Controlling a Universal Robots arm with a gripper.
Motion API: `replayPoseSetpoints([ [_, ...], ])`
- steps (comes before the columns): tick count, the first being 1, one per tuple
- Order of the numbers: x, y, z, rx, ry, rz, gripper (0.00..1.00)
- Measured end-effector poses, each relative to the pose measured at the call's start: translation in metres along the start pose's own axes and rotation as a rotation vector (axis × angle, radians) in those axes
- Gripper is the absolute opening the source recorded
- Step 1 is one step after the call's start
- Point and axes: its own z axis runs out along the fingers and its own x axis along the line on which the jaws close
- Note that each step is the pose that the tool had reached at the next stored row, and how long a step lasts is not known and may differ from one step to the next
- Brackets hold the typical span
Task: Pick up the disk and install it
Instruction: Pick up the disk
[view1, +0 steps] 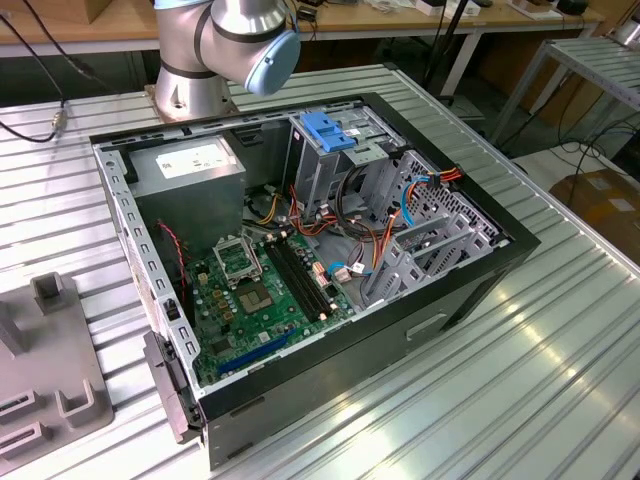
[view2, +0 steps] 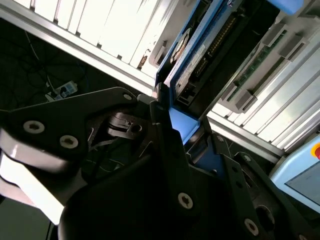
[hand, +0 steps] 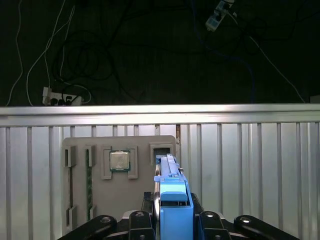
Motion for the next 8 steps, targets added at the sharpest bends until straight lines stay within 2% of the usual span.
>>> replayPoseSetpoints([
  [8, -0.0002, 0.0002, -0.0079, -0.0001, 0.0, 0.0, 0.37],
])
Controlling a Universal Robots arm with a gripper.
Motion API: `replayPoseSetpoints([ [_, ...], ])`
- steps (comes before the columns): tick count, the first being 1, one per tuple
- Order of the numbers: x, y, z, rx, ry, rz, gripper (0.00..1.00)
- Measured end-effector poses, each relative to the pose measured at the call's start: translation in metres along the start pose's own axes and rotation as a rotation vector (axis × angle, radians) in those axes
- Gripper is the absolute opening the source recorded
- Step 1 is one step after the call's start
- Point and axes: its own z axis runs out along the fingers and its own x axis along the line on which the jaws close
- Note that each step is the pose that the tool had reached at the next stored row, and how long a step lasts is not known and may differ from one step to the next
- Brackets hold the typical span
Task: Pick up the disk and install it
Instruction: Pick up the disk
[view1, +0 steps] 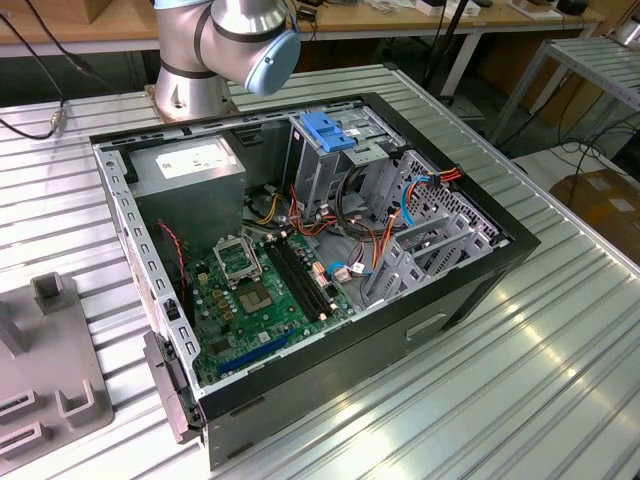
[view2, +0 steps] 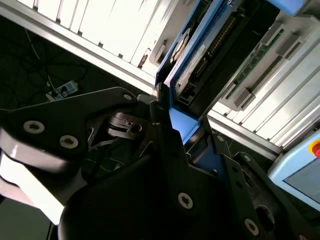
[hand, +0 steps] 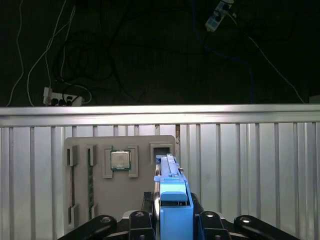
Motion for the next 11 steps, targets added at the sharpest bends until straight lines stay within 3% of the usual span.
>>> replayPoseSetpoints([
  [11, -0.0004, 0.0003, -0.0127, 0.0, 0.0003, 0.0, 0.37],
])
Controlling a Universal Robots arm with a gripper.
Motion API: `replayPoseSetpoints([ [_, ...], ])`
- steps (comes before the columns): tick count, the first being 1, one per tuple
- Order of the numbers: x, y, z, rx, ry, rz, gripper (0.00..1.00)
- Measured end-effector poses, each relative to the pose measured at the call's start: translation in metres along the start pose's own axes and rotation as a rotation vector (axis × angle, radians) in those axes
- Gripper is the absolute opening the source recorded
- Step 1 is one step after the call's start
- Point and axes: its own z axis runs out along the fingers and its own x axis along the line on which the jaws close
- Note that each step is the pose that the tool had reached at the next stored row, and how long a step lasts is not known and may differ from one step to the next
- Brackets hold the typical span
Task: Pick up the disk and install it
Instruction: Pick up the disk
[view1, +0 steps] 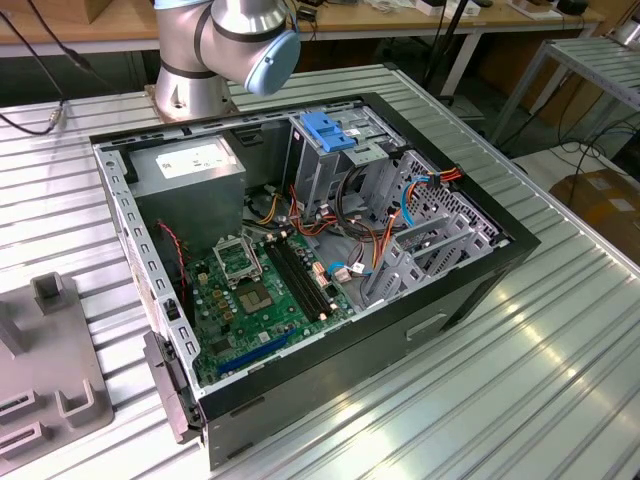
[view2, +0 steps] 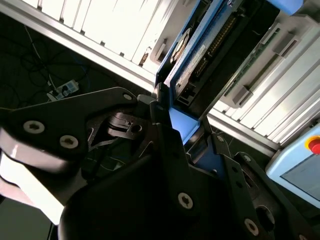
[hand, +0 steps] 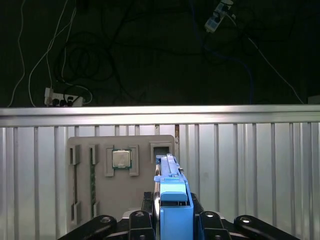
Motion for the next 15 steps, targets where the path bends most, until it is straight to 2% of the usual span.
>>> replayPoseSetpoints([
  [5, -0.0002, 0.0001, -0.008, 0.0001, 0.0006, 0.0, 0.37],
  [6, -0.0003, 0.0002, -0.011, 0.0, 0.0015, 0.0, 0.37],
  [15, -0.0008, 0.0005, -0.0258, 0.0001, 0.0065, 0.0, 0.37],
])
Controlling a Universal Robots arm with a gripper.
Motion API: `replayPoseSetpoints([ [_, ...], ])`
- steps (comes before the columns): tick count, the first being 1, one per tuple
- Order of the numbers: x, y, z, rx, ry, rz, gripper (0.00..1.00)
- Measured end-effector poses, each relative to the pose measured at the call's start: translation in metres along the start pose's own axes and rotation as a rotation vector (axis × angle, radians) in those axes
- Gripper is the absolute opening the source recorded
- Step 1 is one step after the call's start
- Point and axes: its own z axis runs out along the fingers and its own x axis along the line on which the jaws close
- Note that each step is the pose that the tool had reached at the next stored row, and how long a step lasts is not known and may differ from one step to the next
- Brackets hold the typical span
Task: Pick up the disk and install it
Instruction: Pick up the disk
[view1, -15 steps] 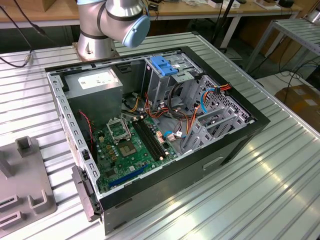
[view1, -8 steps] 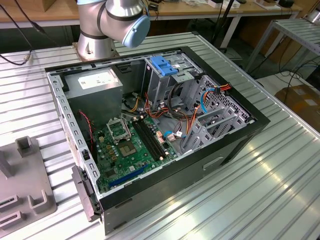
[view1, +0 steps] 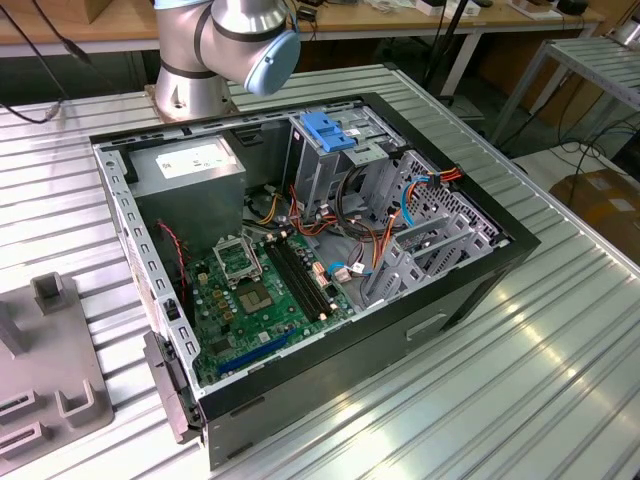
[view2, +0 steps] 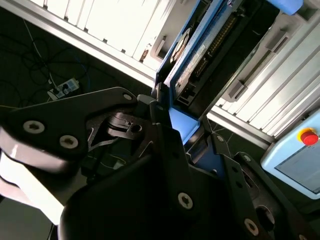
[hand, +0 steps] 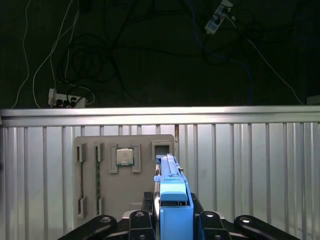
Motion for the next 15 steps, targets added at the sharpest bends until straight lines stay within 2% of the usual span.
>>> replayPoseSetpoints([
  [14, -0.0008, 0.0004, -0.0225, 0.0002, 0.0081, 0.0, 0.37],
  [15, -0.001, 0.0005, -0.0259, 0.0001, 0.0092, 0.0, 0.37],
])
